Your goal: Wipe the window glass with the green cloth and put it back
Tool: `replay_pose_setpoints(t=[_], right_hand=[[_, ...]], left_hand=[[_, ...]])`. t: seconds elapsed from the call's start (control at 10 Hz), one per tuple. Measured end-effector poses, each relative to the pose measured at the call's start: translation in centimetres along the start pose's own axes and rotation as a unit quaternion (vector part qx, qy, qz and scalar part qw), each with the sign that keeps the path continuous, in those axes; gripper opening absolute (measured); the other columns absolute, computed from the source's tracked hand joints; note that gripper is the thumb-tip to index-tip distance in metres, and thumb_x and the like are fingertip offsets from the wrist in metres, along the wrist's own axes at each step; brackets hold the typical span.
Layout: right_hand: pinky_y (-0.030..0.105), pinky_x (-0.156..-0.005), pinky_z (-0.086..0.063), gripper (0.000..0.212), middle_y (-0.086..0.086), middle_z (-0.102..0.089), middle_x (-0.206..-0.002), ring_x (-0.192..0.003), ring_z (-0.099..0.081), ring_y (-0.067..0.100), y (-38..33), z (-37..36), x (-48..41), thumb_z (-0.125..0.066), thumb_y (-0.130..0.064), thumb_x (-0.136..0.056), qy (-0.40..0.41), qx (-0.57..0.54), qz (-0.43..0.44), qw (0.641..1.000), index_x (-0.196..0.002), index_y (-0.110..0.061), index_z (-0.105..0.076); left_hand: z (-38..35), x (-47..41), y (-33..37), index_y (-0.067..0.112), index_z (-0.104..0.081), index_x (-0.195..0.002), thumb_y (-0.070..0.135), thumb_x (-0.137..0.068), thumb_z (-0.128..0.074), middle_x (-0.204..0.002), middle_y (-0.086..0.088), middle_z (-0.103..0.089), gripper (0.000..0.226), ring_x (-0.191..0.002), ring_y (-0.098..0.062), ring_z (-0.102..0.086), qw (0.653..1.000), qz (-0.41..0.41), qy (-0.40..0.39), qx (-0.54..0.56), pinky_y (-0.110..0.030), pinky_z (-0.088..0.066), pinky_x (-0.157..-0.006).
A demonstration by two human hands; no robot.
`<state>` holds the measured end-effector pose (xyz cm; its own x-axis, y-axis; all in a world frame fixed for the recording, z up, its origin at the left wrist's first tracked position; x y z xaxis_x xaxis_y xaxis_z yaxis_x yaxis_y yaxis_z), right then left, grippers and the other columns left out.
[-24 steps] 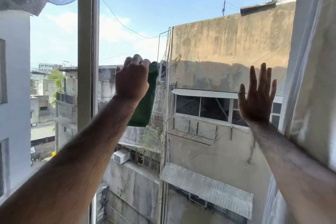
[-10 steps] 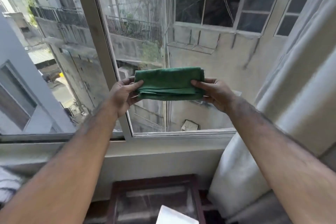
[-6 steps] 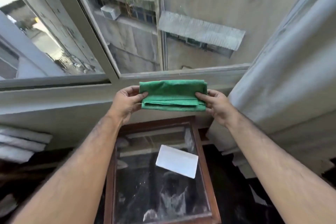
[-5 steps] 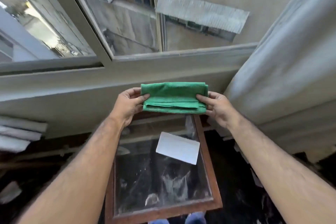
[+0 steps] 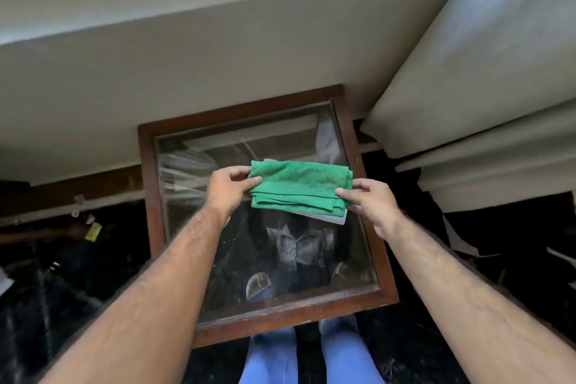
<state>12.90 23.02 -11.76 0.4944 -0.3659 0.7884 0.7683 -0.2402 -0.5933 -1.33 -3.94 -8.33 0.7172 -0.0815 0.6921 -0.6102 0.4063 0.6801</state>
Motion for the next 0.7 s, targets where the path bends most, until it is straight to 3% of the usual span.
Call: replay_pose_setpoints(t=[0.1, 0.2, 0.3, 0.4, 0.5, 0.6, 0.7], right_hand=[[0.039, -0.086, -0.068, 0.033, 0.013, -0.081, -0.114, -0.097, -0.082, 0.024, 3.2, -0.4, -2.9, -0.085, -0.006, -0.086, 0.041, 0.044, -0.011, 0.998, -0.118, -0.001, -0.076], [0.046, -0.087, -0.069, 0.022, 0.011, -0.082, -0.111, -0.093, -0.082, 0.022, 4.7, -0.7, -4.6, -0.088, -0.01, -0.085, 0.079, 0.079, -0.008, 0.994, -0.105, -0.006, -0.079], [0.042, -0.083, -0.07, 0.015, 0.009, -0.083, -0.104, -0.089, -0.082, 0.021, 4.6, -1.0, -5.1, -0.09, -0.014, -0.083, 0.114, 0.146, 0.005, 0.983, -0.079, -0.016, -0.076], [0.031, -0.067, -0.063, 0.031, 0.004, -0.079, -0.091, -0.077, -0.076, 0.017, 3.5, -1.4, -4.7, -0.09, -0.029, -0.083, 0.133, 0.282, 0.033, 0.95, -0.068, -0.019, -0.065], [0.029, -0.068, -0.048, 0.038, -0.003, -0.067, -0.091, -0.08, -0.064, 0.021, 1.8, -1.7, -3.1, -0.086, -0.047, -0.083, 0.173, 0.442, 0.07, 0.877, -0.091, -0.022, -0.059], [0.033, -0.076, -0.043, 0.045, 0.003, -0.064, -0.108, -0.103, -0.063, 0.026, -1.1, -1.9, -1.6, -0.081, -0.047, -0.089, 0.177, 0.479, 0.155, 0.845, -0.11, -0.017, -0.055], [0.037, -0.101, -0.048, 0.053, 0.008, -0.061, -0.132, -0.128, -0.056, 0.028, -4.6, -2.2, 0.1, -0.071, -0.05, -0.095, 0.148, 0.545, 0.246, 0.788, -0.128, -0.013, -0.055]], left_hand=[[-1.3, -2.8, -3.5, 0.005, -0.077, -0.112, 0.0, -0.084, -0.081, -0.093, -0.006, -0.077, 0.028, -0.094, -0.028, -0.076, 0.998, 0.013, 0.028, -0.062, -0.041, -0.066, -0.084], [-2.0, -5.4, -6.1, 0.01, -0.078, -0.111, 0.012, -0.079, -0.088, -0.104, -0.006, -0.08, 0.033, -0.098, -0.026, -0.077, 0.992, 0.02, 0.057, -0.115, -0.048, -0.062, -0.096], [-3.1, -6.7, -6.4, 0.012, -0.077, -0.117, 0.019, -0.081, -0.087, -0.111, -0.005, -0.081, 0.038, -0.098, -0.021, -0.076, 0.985, 0.002, 0.067, -0.162, -0.045, -0.062, -0.098], [-4.1, -6.4, -4.8, 0.015, -0.075, -0.124, 0.025, -0.087, -0.082, -0.119, -0.003, -0.079, 0.039, -0.105, -0.019, -0.074, 0.964, -0.051, 0.07, -0.253, -0.038, -0.057, -0.104], [-4.5, -5.1, -3.1, 0.016, -0.069, -0.133, 0.03, -0.09, -0.079, -0.128, -0.001, -0.074, 0.046, -0.113, -0.02, -0.069, 0.926, -0.11, 0.069, -0.354, -0.037, -0.055, -0.106], [-4.7, -3.7, -1.2, 0.014, -0.057, -0.143, 0.037, -0.094, -0.072, -0.143, -0.005, -0.059, 0.056, -0.131, -0.024, -0.056, 0.896, -0.166, 0.061, -0.407, -0.042, -0.047, -0.111], [-4.4, -2.0, 1.6, 0.014, -0.042, -0.153, 0.051, -0.097, -0.064, -0.157, -0.005, -0.046, 0.071, -0.145, -0.024, -0.042, 0.851, -0.223, 0.061, -0.472, -0.045, -0.039, -0.121]])
Point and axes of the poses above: each hand's wrist, its own x-axis away from the middle knuckle, its own z-axis out of the back of the hand, y = z × x, the point moved 5 cm from there along -x, towards the middle knuckle
